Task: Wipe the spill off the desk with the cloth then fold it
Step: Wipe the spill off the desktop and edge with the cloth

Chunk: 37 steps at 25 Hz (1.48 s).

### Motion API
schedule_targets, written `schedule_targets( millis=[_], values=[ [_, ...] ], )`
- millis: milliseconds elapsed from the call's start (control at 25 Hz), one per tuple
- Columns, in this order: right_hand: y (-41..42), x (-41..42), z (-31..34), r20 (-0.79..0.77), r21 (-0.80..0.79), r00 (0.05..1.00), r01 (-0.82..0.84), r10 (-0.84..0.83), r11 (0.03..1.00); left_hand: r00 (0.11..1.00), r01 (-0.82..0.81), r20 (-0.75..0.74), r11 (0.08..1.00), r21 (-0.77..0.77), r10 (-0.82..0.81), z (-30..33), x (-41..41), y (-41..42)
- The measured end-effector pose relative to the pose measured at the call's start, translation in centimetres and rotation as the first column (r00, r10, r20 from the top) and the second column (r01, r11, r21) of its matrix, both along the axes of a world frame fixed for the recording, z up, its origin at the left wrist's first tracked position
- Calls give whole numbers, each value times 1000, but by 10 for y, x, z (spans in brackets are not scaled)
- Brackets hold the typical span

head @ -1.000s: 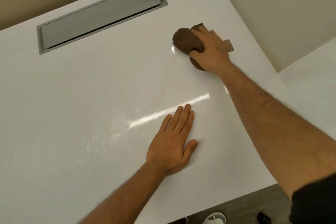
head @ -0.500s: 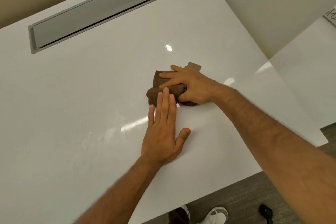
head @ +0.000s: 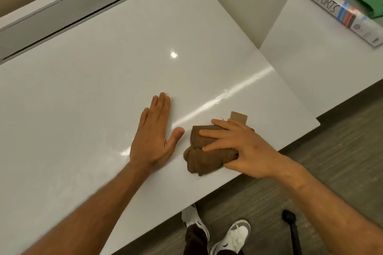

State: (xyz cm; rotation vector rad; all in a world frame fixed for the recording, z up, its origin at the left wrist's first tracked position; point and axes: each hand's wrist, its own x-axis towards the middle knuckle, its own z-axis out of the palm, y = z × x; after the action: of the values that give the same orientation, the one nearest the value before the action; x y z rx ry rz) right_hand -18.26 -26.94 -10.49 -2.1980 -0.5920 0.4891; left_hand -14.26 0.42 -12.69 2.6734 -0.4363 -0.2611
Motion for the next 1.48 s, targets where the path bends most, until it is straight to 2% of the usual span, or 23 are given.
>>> schedule_targets(
  millis=[120, 320, 400, 440, 480, 520, 560, 600, 640, 680, 720, 800, 880, 1080, 1320, 1400, 1480],
  values=[
    [-29, -24, 2, -64, 19, 993, 97, -95, 995, 1000, 16, 5, 996, 86, -16, -1, 1, -1],
    [-67, -48, 11, -119, 48, 967, 231, -224, 972, 1000, 8, 24, 994, 107, -10, -3, 0, -1],
    [-78, -57, 13, -115, 80, 931, 355, -345, 931, 1000, 3, 21, 995, 102, -5, -4, 1, 0],
    [-83, -63, 13, -129, 134, 885, 462, -447, 877, 1000, 0, 20, 995, 101, -2, -4, 2, 0],
    [-87, -69, 14, -159, 226, 807, 590, -568, 775, 1000, -1, 20, 995, 102, -1, -5, 1, 0],
    [-90, -73, 14, -198, 329, 702, 705, -684, 629, 1000, -1, 22, 995, 103, -1, -5, 1, 0],
    [-91, -76, 14, -219, 403, 592, 779, -776, 481, 1000, -2, 24, 995, 101, 0, -5, 1, 0],
    [-91, -76, 14, -200, 432, 499, 817, -843, 381, 1000, -5, 28, 995, 99, 2, -6, 1, 0],
    [-90, -72, 12, -156, 416, 440, 841, -885, 345, 1000, -7, 29, 995, 99, 4, -7, 2, -1],
    [-87, -65, 10, -96, 350, 423, 862, -901, 367, 1000, -12, 29, 995, 99, 9, -7, 2, -1],
    [-80, -58, 7, -26, 227, 447, 874, -894, 430, 999, -17, 29, 995, 100, 14, -7, 3, 0],
    [-66, -49, -2, 120, -49, 543, 839, -831, 541, 999, -20, 29, 994, 109, 17, -7, 3, 0],
    [-61, -44, -7, 194, -156, 591, 807, -783, 570, 999, -18, 33, 993, 114, 15, -7, 2, -1],
    [-57, -45, -10, 264, -149, 602, 797, -753, 585, 999, -19, 29, 991, 132, 15, -6, 4, -1],
    [1, -76, -15, 362, -53, 529, 833, -768, 550, 998, 1, 58, 992, 126, -9, -11, 6, 0],
    [31, -94, -13, 349, -59, 571, 805, -743, 590, 998, 3, 56, 992, 127, -10, -12, 7, 0],
    [67, -118, -10, 340, -85, 656, 735, -674, 672, 998, 11, 55, 992, 126, -18, -12, 7, 1]
  ],
)
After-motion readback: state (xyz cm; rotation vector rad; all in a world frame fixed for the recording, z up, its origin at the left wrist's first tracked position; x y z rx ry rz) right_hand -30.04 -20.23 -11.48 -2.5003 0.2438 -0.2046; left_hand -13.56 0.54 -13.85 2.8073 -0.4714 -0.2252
